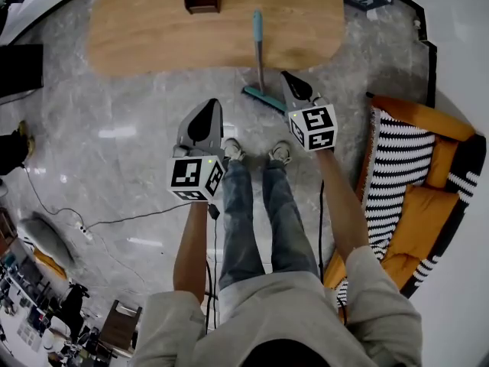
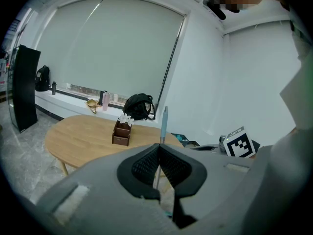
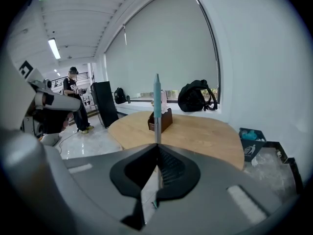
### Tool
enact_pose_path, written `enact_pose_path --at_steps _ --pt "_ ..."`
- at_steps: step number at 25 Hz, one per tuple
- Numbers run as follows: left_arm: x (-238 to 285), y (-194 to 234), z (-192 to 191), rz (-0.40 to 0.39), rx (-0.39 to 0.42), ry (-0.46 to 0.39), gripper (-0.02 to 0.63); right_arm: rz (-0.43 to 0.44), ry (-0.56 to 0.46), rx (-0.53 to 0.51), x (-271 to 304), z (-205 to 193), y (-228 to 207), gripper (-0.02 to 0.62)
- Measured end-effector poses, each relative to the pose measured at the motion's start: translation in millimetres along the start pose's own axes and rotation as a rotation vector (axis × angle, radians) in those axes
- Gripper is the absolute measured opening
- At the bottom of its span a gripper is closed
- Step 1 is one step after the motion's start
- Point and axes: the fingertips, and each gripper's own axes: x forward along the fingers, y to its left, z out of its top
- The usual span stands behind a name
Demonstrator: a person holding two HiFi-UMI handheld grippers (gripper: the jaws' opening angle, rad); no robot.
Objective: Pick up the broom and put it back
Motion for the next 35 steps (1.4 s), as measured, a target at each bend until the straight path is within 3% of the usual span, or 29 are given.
enact_pose_path --at_steps 9,19,25,35 --pt "-12 -20 30 -0.004 0.021 -0.030 0.002 -0.048 -0.096 0.017 -51 47 -4 0.002" --pt "-31 -41 114 0.005 0.050 -0.123 0.002 -0.069 -0.216 -0.026 -120 140 1 0.000" --pt "-53 -63 151 0.002 0.089 -0.128 0.002 -0.070 -0.246 -0.099 -166 185 16 0.000" --pt "-102 -90 181 0.018 0.129 -0.128 0.002 -0.145 -0.286 -0.064 -246 219 13 0.000"
